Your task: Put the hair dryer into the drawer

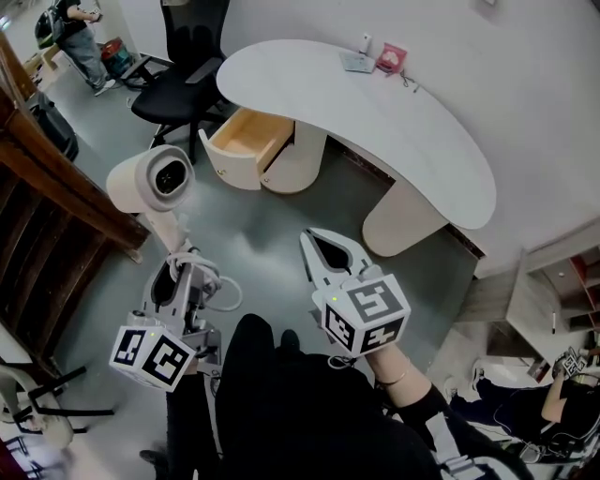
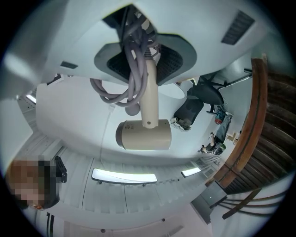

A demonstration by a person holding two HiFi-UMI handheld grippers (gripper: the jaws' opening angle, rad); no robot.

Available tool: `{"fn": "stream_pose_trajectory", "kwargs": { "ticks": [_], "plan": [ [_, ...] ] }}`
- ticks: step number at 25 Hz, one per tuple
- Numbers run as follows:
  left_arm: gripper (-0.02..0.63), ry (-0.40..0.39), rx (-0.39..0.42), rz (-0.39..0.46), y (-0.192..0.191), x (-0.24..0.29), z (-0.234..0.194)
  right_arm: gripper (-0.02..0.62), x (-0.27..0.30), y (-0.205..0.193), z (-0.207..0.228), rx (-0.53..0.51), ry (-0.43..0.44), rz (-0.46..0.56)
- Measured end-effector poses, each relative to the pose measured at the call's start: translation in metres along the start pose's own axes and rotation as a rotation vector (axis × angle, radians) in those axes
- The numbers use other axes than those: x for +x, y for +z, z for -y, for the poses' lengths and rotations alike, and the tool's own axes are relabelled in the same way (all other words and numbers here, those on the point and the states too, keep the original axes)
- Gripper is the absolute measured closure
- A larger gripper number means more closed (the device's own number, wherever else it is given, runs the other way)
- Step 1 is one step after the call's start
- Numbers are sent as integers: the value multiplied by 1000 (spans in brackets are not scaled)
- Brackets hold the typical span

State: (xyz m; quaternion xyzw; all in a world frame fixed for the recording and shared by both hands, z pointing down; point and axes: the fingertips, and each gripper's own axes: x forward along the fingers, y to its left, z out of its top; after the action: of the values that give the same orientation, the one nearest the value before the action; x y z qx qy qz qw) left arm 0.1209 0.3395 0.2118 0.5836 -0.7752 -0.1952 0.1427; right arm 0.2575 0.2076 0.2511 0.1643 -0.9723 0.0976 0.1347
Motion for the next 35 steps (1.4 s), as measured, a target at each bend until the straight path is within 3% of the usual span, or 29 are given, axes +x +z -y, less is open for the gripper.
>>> {"fn": "stream_pose_trajectory", "kwargs": {
  "ticks": [13, 35],
  "plan": [
    [453, -7, -3, 9, 18, 42, -40, 594, 50, 19, 11, 8, -19, 10],
    [453, -108, -62, -108, 69, 193, -190, 593, 252, 63, 33, 49, -132, -55]
  ]
}}
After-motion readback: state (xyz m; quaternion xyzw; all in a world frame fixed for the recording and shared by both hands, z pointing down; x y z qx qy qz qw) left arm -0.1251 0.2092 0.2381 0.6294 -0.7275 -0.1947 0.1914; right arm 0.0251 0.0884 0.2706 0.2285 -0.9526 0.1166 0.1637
